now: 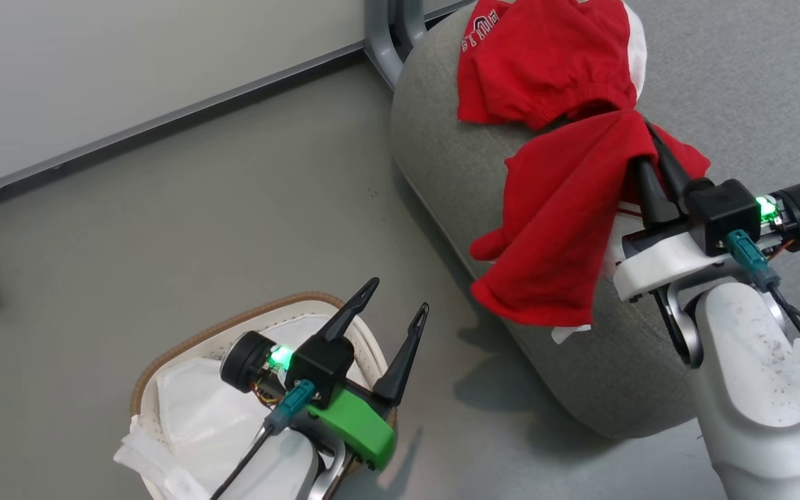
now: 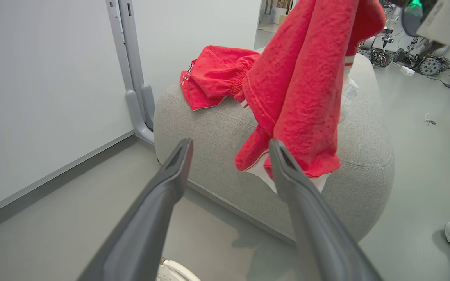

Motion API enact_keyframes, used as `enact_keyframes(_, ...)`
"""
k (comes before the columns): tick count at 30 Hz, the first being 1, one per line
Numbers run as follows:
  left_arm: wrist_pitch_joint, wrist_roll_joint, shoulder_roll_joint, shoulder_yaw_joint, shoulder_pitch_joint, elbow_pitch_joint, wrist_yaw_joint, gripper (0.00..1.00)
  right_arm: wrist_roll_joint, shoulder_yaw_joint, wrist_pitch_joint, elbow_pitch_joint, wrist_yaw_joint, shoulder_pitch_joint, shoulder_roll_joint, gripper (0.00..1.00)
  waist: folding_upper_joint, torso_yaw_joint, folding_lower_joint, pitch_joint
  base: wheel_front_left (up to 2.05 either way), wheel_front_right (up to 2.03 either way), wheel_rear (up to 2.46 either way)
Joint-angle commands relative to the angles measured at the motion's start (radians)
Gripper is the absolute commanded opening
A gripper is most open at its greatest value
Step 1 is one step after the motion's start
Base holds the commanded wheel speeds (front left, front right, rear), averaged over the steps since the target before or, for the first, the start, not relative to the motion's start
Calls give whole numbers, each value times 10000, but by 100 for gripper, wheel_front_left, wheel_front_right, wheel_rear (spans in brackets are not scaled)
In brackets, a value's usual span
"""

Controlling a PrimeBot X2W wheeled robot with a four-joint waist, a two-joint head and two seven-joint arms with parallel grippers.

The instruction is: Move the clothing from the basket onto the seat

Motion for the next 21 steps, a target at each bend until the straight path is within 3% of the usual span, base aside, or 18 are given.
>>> enact_keyframes(1, 0, 72, 24, -8, -163, -57, -46, 100, 271, -70, -23, 13, -11, 41, 14, 0, -1, 119, 0, 113, 0, 0, 0)
enact_keyframes(9, 3, 185, 92, -177, -402, -307, -58, 100, 1241, -140, -23, 398, -12, -1604, -897, 0, -1, 702, 0, 696, 0, 0, 0)
enact_keyframes(15, 3, 315, 69, -499, -732, -541, -70, 100, 1331, -223, 614, 575, -12, -3981, -2676, 0, -1, 1512, 0, 1431, 0, 0, 0)
enact_keyframes(21, 3, 480, 135, -790, -1142, -846, -73, 100, 1871, -854, 2030, 711, -12, -6272, -4706, 0, -1, 2414, 0, 2378, 0, 0, 0)
